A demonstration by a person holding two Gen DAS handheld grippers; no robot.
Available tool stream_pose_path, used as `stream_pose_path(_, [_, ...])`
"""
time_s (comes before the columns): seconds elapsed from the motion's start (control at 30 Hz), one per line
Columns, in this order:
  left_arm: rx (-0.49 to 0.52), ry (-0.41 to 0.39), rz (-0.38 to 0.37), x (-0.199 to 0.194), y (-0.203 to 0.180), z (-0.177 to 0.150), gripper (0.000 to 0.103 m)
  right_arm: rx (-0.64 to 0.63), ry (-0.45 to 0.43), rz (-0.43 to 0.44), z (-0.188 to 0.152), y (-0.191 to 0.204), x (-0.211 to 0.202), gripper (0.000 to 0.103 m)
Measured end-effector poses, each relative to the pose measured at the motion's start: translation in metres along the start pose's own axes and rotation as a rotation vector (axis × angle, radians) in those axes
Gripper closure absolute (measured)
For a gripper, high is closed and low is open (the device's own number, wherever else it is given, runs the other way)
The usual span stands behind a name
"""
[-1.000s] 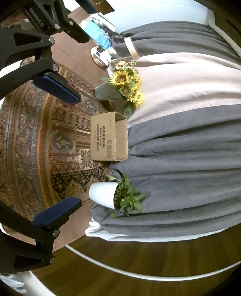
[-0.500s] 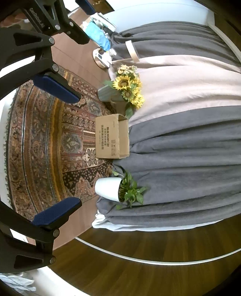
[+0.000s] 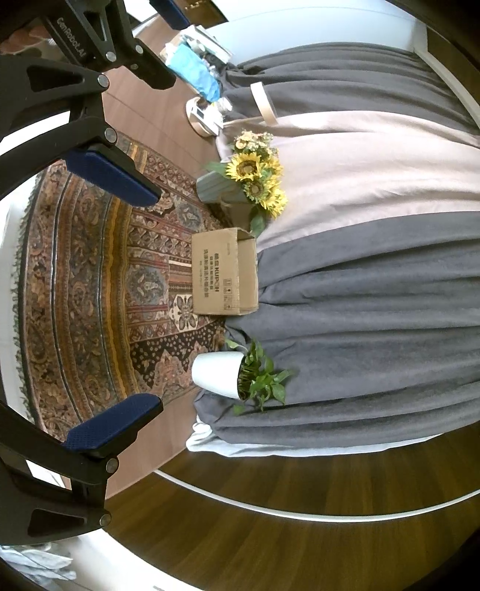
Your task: Organize rigid objects
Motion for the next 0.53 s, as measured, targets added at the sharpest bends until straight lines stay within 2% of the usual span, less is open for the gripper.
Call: stream_pose_path(0.53, [0.008, -0.009, -0.007, -0.0093, -0.0032, 0.0002, 0.0, 0.0, -0.003, -0.004, -0.0008, -0.0025, -0.0036, 0.0])
Point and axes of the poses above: each gripper's, at about its wrist camera, not at the fingertips, and x roughly the way its jaws point, y to its left, z to its top, the point moved 10 cm from there along x, roughly the way its jaws point, and after that the axes turned 15 degrees about x, right-handed, at the moved point
